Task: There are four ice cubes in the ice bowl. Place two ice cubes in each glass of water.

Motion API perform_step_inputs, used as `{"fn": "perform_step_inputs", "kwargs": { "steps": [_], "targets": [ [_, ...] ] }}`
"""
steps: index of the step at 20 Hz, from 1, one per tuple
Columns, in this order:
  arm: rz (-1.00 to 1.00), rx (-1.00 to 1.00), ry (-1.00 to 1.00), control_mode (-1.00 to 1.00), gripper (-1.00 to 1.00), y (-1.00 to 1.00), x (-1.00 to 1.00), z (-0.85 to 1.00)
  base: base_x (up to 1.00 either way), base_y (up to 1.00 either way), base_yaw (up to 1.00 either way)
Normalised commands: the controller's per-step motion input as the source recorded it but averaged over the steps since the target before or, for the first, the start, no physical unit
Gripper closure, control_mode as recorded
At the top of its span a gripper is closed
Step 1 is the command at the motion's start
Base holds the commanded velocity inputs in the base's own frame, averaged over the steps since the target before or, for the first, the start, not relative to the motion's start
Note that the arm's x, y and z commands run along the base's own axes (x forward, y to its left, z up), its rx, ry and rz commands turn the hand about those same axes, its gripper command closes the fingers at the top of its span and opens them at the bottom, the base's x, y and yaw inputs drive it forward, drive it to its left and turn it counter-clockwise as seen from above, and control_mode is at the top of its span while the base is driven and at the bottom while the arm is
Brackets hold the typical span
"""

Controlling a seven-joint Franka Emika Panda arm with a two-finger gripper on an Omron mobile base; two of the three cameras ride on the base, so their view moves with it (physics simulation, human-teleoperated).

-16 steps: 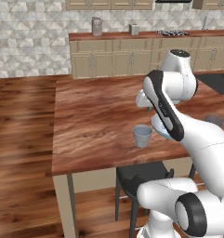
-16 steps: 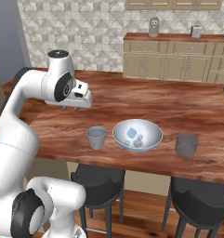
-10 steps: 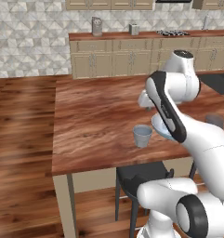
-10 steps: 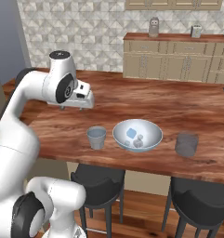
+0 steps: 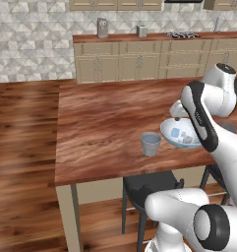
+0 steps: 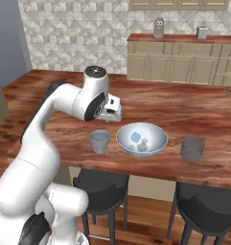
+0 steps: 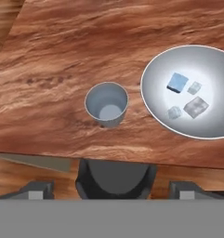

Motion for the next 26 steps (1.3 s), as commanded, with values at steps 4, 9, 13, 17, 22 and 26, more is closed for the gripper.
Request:
{"fn": "perform_step_inputs", "kwargs": {
  "steps": [4,9,13,17,22,26],
  "targets": [
    [-0.06,0.00,0.09,-1.00,-1.00,-0.24,0.55,-0.08,0.00,0.00,0.00],
    [-0.06,0.00,0.21,-1.00,-1.00,-0.33,0.44,-0.15,0.00,0.00,0.00],
    [-0.01,0.00,0.15,-1.00,-1.00,-0.49,0.28,-0.46,0.00,0.00,0.00],
    [0.00,0.01,0.10,-1.00,-1.00,-0.39,0.32,-0.62,0.00,0.00,0.00],
    [-0.03,0.00,0.08,-1.00,-1.00,-0.04,0.54,-0.53,0.00,0.00,0.00],
    [-0.04,0.00,0.07,-1.00,-1.00,-0.06,0.49,-0.29,0.00,0.00,0.00]
  ]
}}
